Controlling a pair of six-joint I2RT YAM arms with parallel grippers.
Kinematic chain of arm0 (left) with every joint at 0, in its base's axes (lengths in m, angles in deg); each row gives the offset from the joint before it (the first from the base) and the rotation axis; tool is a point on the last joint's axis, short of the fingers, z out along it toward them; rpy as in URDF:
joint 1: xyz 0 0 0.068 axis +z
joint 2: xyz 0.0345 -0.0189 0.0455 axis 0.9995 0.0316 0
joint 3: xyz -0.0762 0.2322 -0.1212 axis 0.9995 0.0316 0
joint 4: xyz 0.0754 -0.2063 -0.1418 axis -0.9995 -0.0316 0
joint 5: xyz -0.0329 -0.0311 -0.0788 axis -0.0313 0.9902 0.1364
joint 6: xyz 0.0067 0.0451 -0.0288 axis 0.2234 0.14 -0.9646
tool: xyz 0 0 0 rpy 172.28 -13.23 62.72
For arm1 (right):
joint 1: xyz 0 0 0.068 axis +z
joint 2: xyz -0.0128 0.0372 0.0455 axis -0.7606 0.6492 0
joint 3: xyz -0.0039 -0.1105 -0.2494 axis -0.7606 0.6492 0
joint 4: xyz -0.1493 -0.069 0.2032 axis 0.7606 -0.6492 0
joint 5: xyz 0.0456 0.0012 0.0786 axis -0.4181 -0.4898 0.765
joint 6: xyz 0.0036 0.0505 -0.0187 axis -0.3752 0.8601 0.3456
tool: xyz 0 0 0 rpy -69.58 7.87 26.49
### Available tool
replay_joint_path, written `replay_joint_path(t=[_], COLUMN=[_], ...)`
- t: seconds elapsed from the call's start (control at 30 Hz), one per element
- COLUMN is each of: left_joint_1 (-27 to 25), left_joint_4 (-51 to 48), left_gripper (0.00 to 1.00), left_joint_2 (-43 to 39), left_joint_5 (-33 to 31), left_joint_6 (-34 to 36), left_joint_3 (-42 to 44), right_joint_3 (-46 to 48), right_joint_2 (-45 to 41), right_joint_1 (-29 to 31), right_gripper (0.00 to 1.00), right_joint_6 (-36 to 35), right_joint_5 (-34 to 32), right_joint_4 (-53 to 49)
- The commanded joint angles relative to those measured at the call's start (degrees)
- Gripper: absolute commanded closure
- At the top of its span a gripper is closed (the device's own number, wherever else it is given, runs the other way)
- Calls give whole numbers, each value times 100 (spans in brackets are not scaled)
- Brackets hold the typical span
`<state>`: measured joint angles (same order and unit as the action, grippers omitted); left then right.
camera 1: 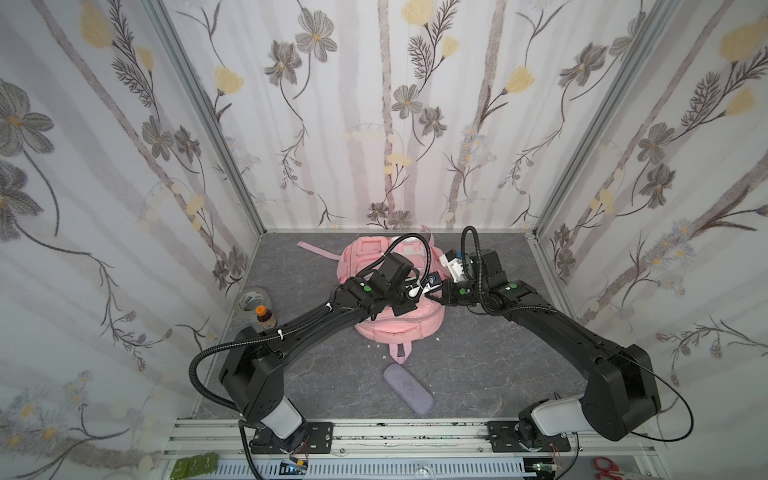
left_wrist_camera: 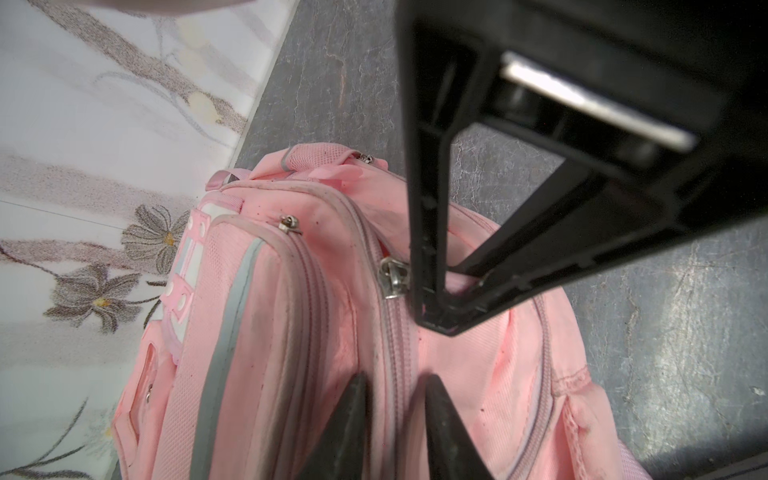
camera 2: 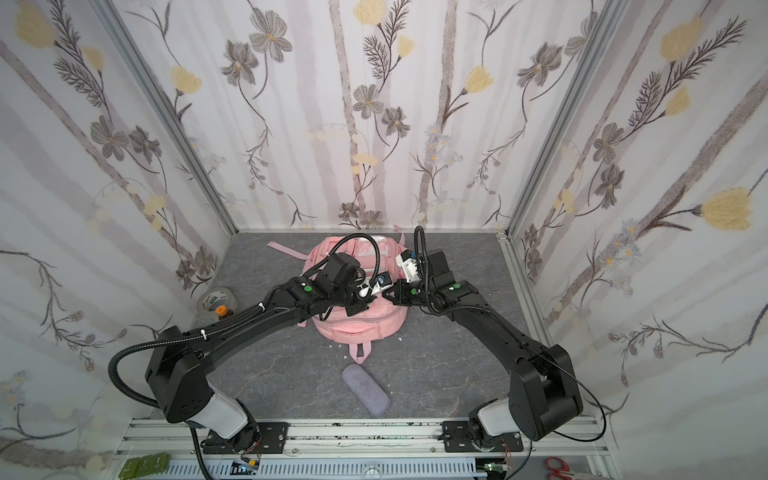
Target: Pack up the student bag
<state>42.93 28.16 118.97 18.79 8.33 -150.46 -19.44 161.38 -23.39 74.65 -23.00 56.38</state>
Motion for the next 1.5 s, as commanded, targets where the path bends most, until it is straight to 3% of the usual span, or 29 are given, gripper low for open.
replay_joint_path(t=[0.0,0.07,0.13,0.37,0.63,0.8,1.47], left_joint_1=[8,23,49,187,302,375,455], left_joint_4=[-210,-287,-303,-302,-220,-131,-258], left_gripper=[84,95,100,100,100,100,100], left_joint_2=[91,93,50,-279,-880,-1197,-1869], left_joint_5=[32,0,-27,-40,413,724,698], left_joint_6=[23,41,52,71,294,313,278], left_joint_3=[-80,-113,-106,46,397,583,976], right_joint_3=[-11,-11,4,67,-132,-374,-1044], right_joint_2=[-83,-83,-78,-15,615,981,1749], right_joint_1=[-4,-9,-41,-577,-1159,-1233,-1355], right_gripper=[100,100,100,100,100,100,100], right_joint_6=[-70,-73,-93,-391,-905,-1071,-1198], right_joint_5=[298,273,250,123,-114,-355,-1103], right_joint_4=[341,334,326,124,-56,-130,-407])
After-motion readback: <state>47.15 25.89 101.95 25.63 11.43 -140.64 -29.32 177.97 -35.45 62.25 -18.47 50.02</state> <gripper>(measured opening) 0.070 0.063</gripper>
